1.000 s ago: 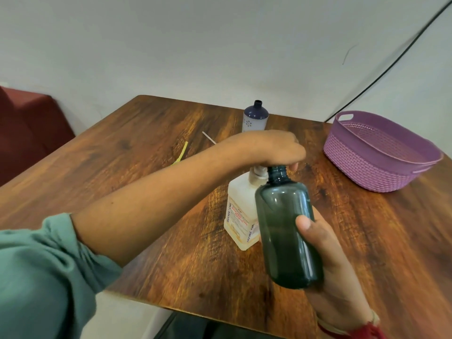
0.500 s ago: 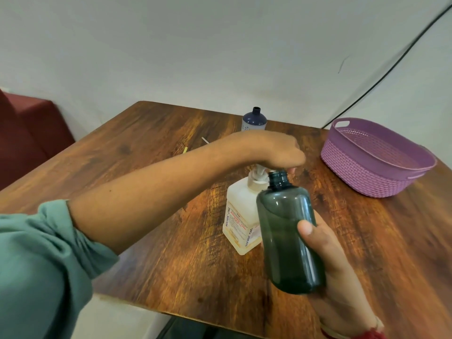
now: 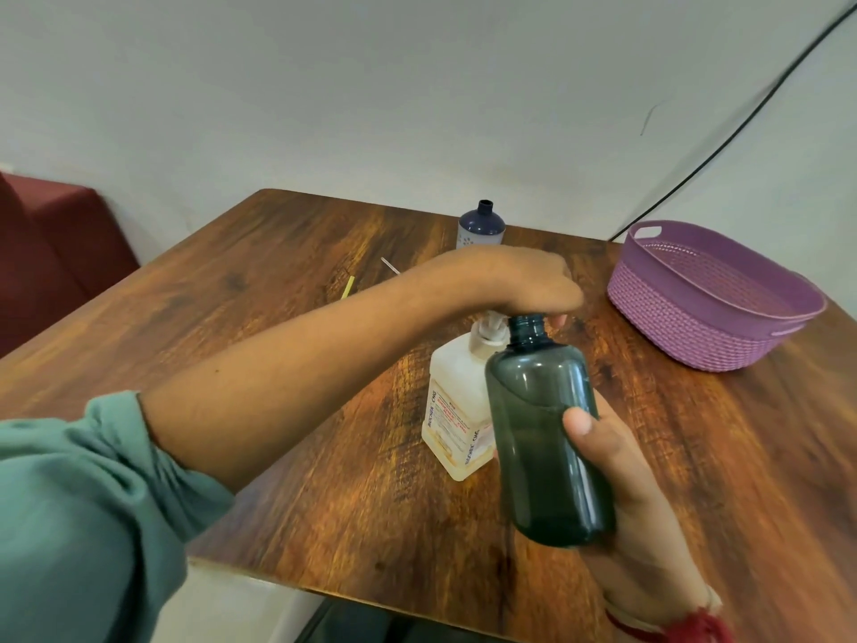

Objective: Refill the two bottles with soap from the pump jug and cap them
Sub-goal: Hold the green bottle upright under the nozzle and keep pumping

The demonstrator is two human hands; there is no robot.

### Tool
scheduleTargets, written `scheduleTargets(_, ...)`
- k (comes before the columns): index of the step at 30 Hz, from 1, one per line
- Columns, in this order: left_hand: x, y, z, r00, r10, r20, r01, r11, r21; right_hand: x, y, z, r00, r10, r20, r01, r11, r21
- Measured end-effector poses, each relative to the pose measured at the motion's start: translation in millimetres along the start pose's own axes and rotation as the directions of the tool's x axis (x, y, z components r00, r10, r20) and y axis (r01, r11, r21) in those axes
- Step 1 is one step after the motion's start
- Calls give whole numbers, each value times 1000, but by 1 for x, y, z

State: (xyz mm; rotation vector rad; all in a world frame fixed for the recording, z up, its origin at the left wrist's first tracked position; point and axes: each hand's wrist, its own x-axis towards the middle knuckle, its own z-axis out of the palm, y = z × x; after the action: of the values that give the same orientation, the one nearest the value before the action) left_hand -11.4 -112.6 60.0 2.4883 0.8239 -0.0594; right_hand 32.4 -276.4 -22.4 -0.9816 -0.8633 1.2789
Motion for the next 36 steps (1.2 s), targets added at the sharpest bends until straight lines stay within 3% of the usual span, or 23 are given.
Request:
scheduleTargets(4,-2,-4,8,1000,-11,-2,10,997,-73,2,5,1,1000,5,-23,-5,1000,7)
scheduleTargets(11,-2,2,-3,1000,6,28,-7,999,36,-1,1,1,999,-22,-25,22,1000,13)
scheduleTargets(16,1,-6,10,1000,24,-17,-26,995,-98,2,6,0,999,-10,-42,9,1000,-9)
scheduleTargets(22,1,1,1,997,45,64,-47,998,29,2,6,-1,998,-40,-40,40,999,-8)
scheduleTargets(29,3,-6,7,1000,24,19,-22,996,-91,6,8,-2,999,-24,-39,23,1000,-21)
scheduleTargets(36,0,0,1,1000,11,16,-11,1000,9,5,7,-3,999,-31,-42,30,999,-13)
